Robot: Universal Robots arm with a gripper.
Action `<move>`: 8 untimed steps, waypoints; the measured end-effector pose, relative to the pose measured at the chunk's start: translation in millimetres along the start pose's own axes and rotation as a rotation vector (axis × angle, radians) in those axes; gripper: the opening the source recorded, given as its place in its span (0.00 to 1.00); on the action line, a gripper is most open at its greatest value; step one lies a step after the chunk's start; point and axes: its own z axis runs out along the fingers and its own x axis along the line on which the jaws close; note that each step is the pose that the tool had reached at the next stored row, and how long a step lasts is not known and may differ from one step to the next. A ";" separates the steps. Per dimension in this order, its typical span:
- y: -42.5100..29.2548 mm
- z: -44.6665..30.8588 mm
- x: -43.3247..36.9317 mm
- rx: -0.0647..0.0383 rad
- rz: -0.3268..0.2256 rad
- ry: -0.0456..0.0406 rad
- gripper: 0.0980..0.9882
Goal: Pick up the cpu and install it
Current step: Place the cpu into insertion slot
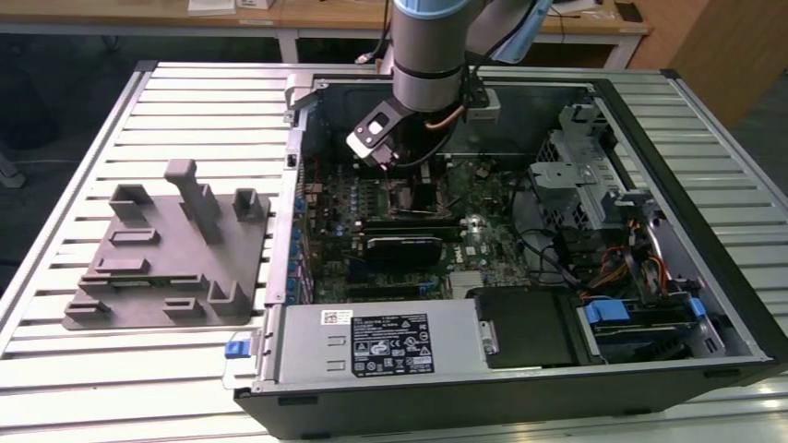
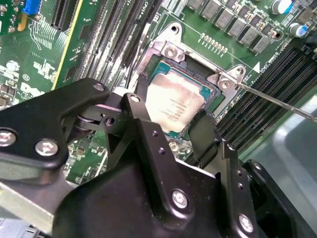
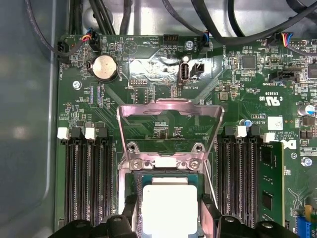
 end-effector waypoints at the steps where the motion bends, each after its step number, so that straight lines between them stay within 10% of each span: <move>1: 0.0 0.0 0.0 0.000 0.000 0.0000 0.56; 8: 0.1 -0.4 0.0 0.000 0.000 0.0066 0.48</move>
